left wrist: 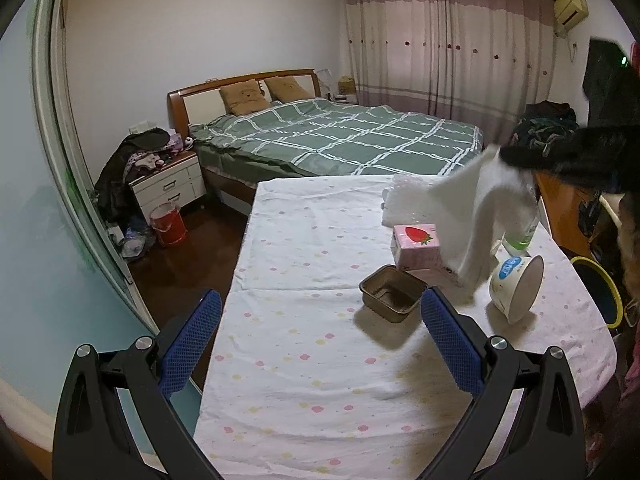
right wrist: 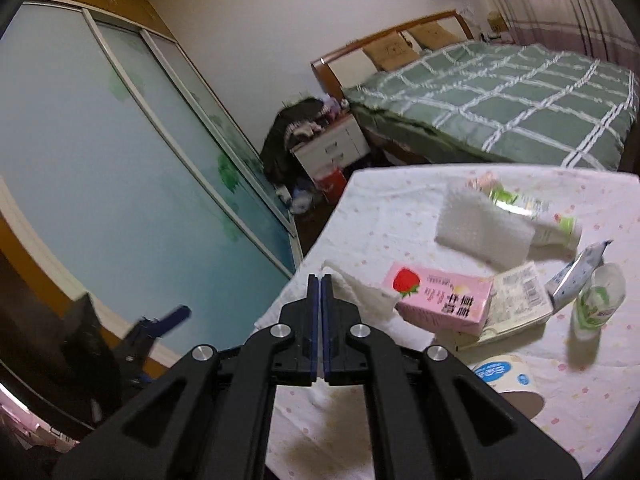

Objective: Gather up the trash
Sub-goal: 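Carry the tissue to the bin and open the right gripper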

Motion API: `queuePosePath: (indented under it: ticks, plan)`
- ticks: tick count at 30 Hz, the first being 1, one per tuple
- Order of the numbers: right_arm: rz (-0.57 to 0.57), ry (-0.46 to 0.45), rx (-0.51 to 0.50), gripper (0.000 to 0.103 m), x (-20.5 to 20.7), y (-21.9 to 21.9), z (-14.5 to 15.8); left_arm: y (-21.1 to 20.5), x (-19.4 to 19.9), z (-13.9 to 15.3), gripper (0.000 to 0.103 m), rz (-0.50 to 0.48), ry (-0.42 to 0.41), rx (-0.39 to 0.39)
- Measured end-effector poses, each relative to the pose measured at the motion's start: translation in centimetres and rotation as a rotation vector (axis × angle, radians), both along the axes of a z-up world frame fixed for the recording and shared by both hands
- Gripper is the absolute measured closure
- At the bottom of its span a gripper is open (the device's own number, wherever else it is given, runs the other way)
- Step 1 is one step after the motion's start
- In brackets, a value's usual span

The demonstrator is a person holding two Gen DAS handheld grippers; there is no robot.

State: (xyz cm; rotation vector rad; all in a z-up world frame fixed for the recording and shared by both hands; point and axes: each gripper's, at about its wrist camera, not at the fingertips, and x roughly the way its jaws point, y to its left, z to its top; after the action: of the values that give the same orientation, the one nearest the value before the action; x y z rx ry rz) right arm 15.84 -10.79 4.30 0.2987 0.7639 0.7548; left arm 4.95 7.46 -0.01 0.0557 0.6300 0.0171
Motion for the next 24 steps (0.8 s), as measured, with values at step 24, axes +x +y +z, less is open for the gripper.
queuePosePath:
  ticks: [24]
  plan:
    - [-0.708, 0.067, -0.119, 0.101, -6.9, -31.0, -2.0, -5.4, 3.7, -2.5, 0.005, -0.144, 0.06, 0.013]
